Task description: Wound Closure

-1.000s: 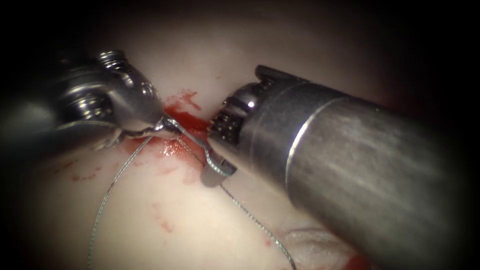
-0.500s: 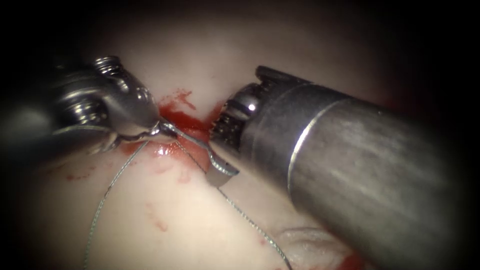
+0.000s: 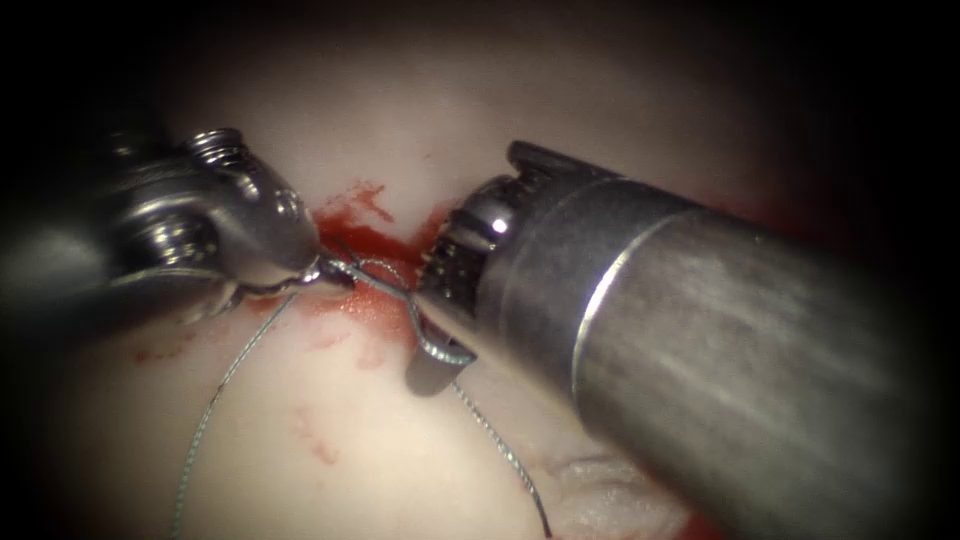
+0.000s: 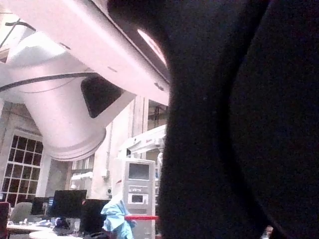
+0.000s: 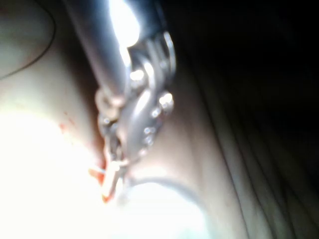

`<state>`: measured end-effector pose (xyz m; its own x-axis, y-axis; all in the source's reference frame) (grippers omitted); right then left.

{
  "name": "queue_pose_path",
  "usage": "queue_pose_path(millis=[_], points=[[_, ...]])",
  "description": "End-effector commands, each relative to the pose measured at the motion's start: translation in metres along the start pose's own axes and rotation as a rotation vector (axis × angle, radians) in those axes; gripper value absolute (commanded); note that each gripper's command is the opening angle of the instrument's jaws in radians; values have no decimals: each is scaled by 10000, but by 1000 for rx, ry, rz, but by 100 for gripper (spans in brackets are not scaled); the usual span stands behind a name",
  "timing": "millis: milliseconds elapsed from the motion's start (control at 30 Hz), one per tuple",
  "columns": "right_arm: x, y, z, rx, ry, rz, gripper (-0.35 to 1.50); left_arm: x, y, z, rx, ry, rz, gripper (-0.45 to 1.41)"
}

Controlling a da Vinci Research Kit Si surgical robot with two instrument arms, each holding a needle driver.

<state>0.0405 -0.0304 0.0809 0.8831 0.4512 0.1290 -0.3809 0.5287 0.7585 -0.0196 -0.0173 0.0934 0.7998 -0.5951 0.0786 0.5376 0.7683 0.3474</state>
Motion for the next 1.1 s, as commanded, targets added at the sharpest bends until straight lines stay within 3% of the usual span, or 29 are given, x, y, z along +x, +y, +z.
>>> queue_pose_path(millis=[33, 733, 1100], points=[[11, 1, -1, -3, 0, -1, 44, -12, 5, -5, 0, -8, 0, -45], [0, 14, -6, -2, -9, 53, 34, -12, 4, -6, 0, -4, -2, -45], [-7, 17, -6, -55, -42, 107, 26, -10, 0, -2, -15, 36, 1, -45]])
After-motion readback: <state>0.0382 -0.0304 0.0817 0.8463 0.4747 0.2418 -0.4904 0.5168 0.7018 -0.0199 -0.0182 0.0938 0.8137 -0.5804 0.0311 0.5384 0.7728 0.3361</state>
